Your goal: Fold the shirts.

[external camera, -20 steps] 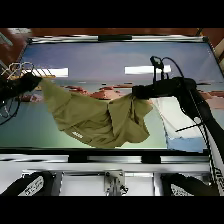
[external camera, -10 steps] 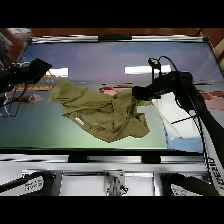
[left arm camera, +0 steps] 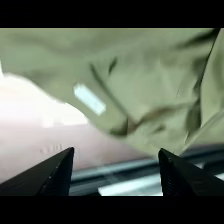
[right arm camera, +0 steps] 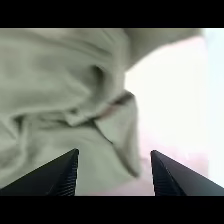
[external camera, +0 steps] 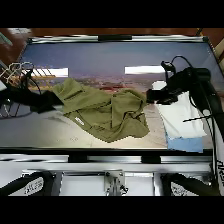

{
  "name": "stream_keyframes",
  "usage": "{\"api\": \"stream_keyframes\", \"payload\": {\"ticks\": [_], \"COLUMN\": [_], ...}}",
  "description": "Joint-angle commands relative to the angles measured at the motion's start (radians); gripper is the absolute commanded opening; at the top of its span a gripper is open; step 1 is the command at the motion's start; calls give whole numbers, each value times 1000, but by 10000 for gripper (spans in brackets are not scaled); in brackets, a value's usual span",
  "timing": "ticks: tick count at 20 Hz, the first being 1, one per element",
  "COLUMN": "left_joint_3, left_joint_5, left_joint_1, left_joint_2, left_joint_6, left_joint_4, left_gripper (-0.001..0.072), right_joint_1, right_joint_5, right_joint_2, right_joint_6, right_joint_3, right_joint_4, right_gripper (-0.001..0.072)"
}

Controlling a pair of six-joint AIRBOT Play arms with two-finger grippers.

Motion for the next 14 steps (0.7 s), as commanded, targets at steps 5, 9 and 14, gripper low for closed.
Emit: {"api": "stream_keyframes", "payload": {"ticks": [5, 9, 14], "left_joint_3": [-554, -568, -563], "left_joint_5": [410, 704, 821], "left_joint_1": [-396, -592, -692], "left_joint_2": [201, 140, 23], "left_joint_6": [-164, -234, -230], "left_joint_4": [-272, -344, -435], "left_gripper": [720, 720, 716], "right_joint_1": [-124, -122, -122], "right_joint_5": [-146, -136, -122], "right_joint_2": [30, 30, 30], "right_joint_6": [-44, -45, -44], "right_joint_3": [1, 1, 1], "right_joint_4": [-71, -35, -37], "right_gripper": [560, 560, 560]}}
